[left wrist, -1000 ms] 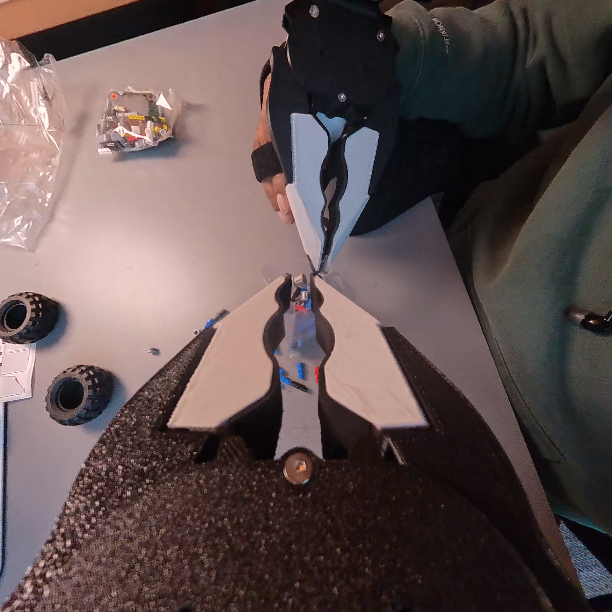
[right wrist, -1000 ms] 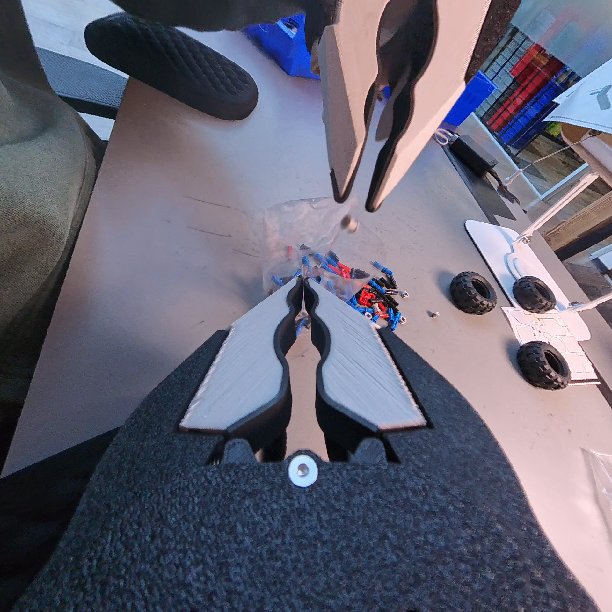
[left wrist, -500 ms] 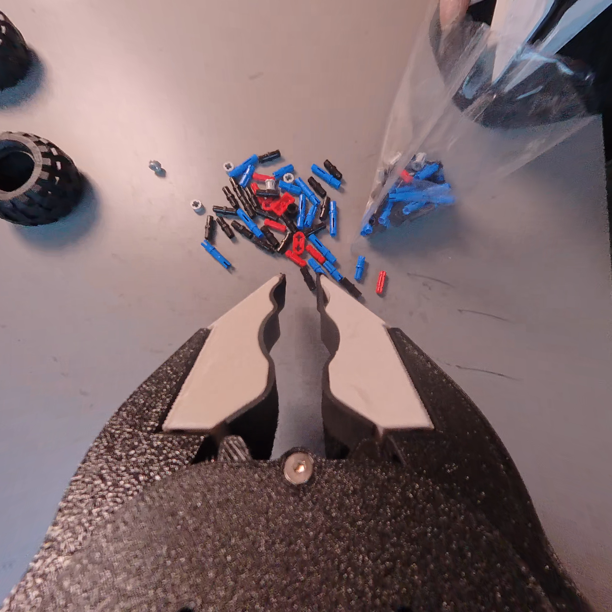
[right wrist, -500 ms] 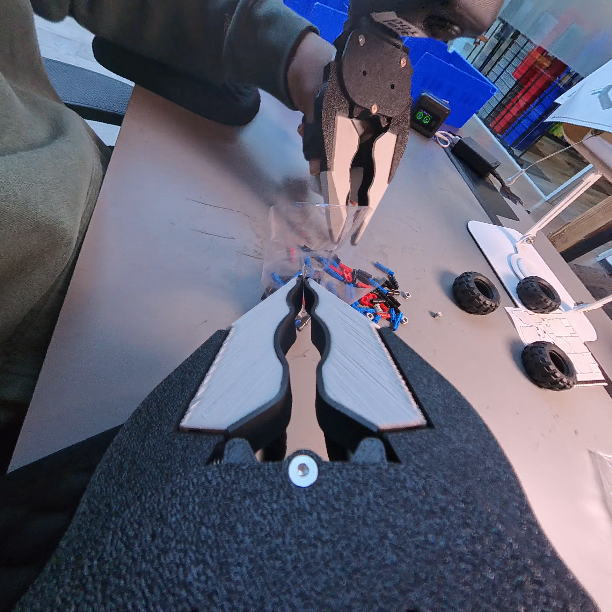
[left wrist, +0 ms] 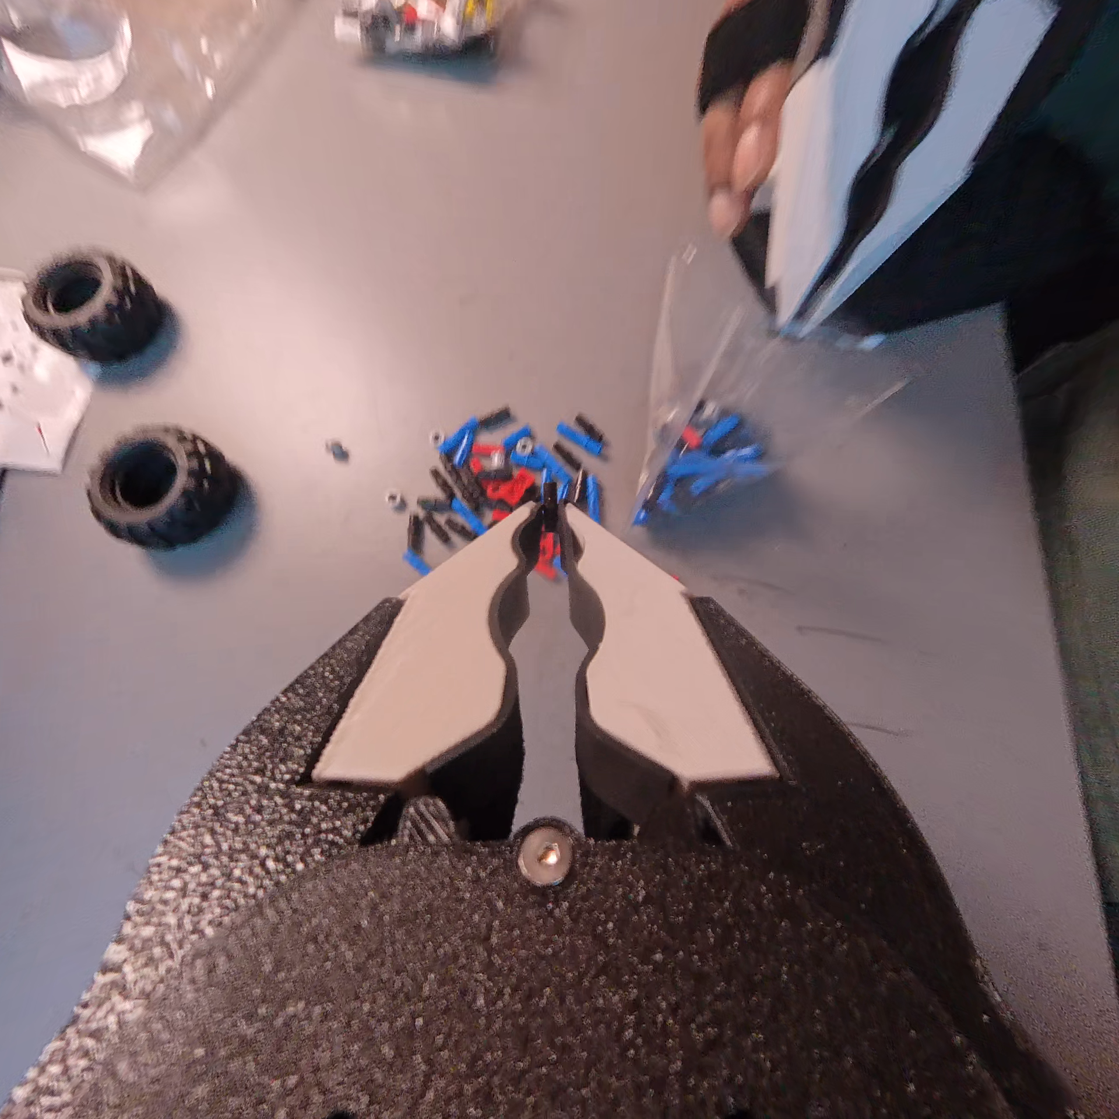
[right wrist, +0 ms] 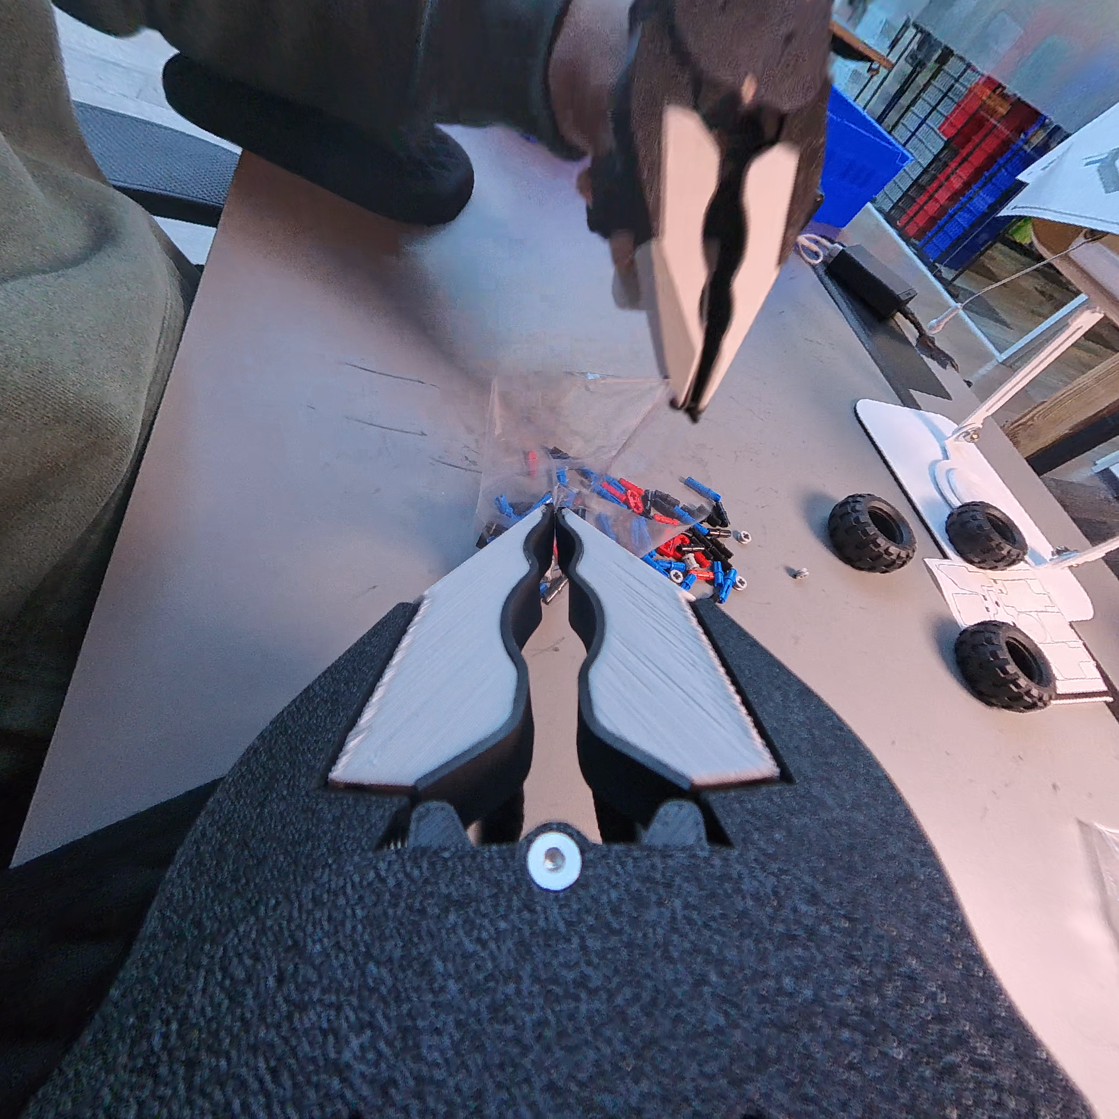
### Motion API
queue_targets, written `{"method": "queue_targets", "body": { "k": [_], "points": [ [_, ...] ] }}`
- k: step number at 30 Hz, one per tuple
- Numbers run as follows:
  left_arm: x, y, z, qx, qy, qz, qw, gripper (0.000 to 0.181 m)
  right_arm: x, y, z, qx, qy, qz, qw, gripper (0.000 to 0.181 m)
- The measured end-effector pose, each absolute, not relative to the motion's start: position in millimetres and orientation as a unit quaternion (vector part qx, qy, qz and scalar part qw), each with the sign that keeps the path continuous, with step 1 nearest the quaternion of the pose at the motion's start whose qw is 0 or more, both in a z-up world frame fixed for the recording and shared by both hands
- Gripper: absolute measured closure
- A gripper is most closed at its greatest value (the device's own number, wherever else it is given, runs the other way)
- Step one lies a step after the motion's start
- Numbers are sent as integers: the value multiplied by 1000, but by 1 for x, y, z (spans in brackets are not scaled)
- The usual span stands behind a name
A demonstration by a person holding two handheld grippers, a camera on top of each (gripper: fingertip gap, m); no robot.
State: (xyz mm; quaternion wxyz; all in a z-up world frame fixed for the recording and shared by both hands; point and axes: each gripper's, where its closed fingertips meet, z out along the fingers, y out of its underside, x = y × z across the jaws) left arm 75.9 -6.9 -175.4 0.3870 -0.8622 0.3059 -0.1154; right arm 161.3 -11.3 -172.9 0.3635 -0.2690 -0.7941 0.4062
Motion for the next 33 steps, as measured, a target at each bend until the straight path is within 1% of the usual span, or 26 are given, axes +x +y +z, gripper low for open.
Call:
{"method": "queue_targets", "body": {
  "k": [2, 4, 7, 10, 12, 14, 16, 19, 22, 25, 29, 31, 33],
  "points": [
    [105, -7, -134, -834, 341, -146, 409, 177, 161, -11, -173, -269, -795, 405, 364, 181],
    [133, -9, -113, -817, 385, -155, 400, 177, 161, -11, -173, -268, -795, 404, 365, 181],
    [150, -11, -117, -828, 423, -143, 340, 175, 162, -11, -173, -267, -794, 404, 367, 181],
    [144, -9, -129, -846, 418, -129, 306, 168, 162, -12, -172, -266, -794, 405, 367, 181],
    [141, -9, -127, -846, 401, -141, 322, 164, 163, -11, -172, -265, -793, 407, 367, 181],
    [133, -11, -123, -843, 379, -143, 355, 165, 163, -11, -172, -265, -793, 408, 367, 181],
    [113, -14, -132, -854, 339, -134, 372, 167, 163, -11, -171, -265, -792, 409, 367, 181],
    [82, -24, -174, -888, 259, -124, 360, 167, 163, -11, -172, -266, -793, 409, 364, 181],
    [84, -33, -208, -902, 205, -148, 350, 166, 162, -11, -173, -267, -795, 407, 362, 181],
    [85, -37, -227, -912, 200, -123, 337, 164, 162, -10, -173, -269, -794, 406, 364, 181],
    [84, -42, -237, -919, 221, -93, 314, 166, 162, -10, -173, -269, -794, 405, 364, 181],
    [82, -44, -241, -921, 229, -81, 305, 169, 162, -10, -173, -268, -794, 406, 365, 181],
    [80, -45, -241, -920, 232, -76, 306, 177, 163, -10, -173, -268, -794, 407, 364, 181]
  ]
}}
